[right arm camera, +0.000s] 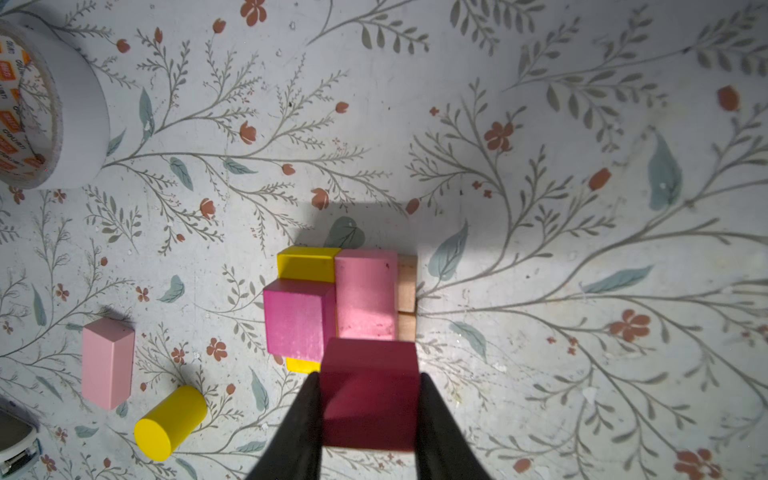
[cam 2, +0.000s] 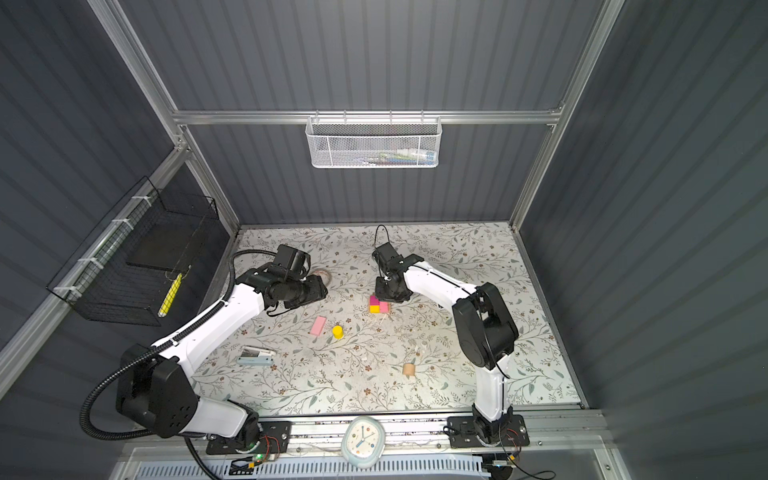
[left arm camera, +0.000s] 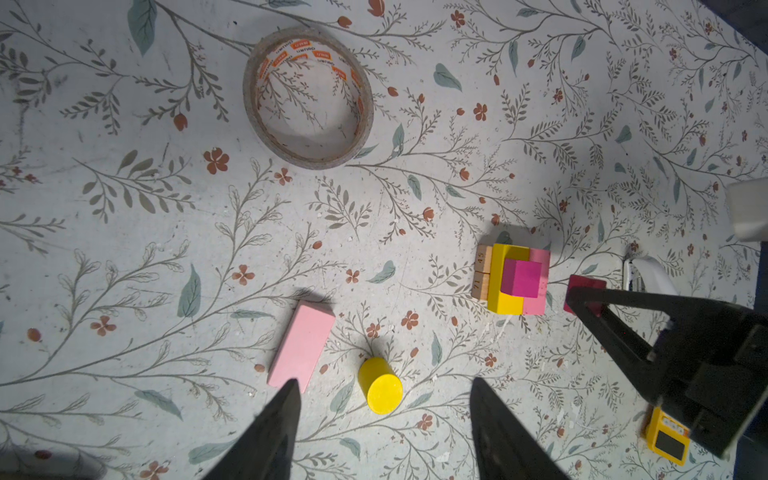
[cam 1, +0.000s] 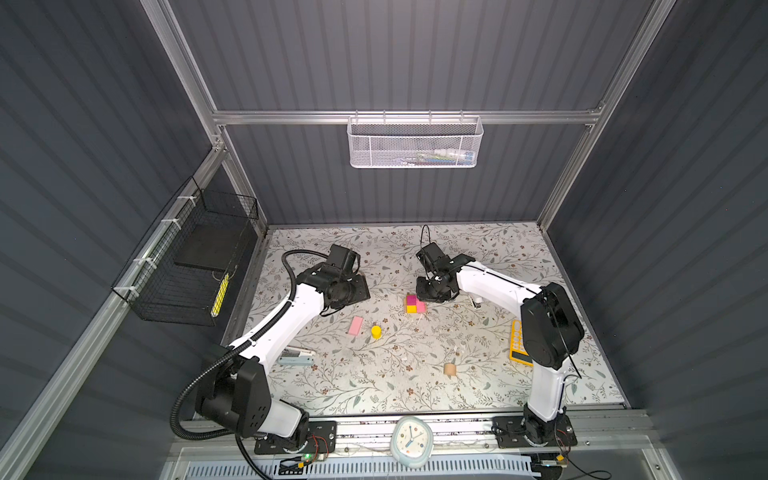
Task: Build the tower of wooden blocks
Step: 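Carry the magenta cube with the right gripper over the pink block on the stack, then lower the magenta cube onto the pink block beside the first magenta cube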
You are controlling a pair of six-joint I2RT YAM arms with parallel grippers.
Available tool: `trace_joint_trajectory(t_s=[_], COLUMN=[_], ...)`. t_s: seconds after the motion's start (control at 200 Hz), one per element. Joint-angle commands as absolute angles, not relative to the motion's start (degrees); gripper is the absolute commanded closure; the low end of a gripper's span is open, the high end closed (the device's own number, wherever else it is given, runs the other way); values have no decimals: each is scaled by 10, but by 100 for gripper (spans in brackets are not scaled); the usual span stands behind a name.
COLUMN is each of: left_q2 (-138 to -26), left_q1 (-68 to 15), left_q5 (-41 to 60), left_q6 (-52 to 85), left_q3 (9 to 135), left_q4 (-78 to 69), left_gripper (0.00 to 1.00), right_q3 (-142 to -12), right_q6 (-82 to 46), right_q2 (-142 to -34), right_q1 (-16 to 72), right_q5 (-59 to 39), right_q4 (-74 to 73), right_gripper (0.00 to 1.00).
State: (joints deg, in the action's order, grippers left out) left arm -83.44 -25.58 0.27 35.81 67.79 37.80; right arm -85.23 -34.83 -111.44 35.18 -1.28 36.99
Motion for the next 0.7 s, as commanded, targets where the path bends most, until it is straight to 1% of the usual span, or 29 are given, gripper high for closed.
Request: trace_joint_trajectory(t_s=[0.0, 0.695], left_q2=[-844, -841], left_q1=[-260, -260], left_q5=[11, 9], left_q6=[365, 364], left_q3=[695, 693], left_q4=[384, 385], left_gripper=[35, 35], right_q3=[-867, -887], right_q6=[-342, -347], right_q2=[-1125, -1153], right_q1=[349, 346], right_q5=[-15, -19], right_q4=[374, 375], right_gripper=[75, 70])
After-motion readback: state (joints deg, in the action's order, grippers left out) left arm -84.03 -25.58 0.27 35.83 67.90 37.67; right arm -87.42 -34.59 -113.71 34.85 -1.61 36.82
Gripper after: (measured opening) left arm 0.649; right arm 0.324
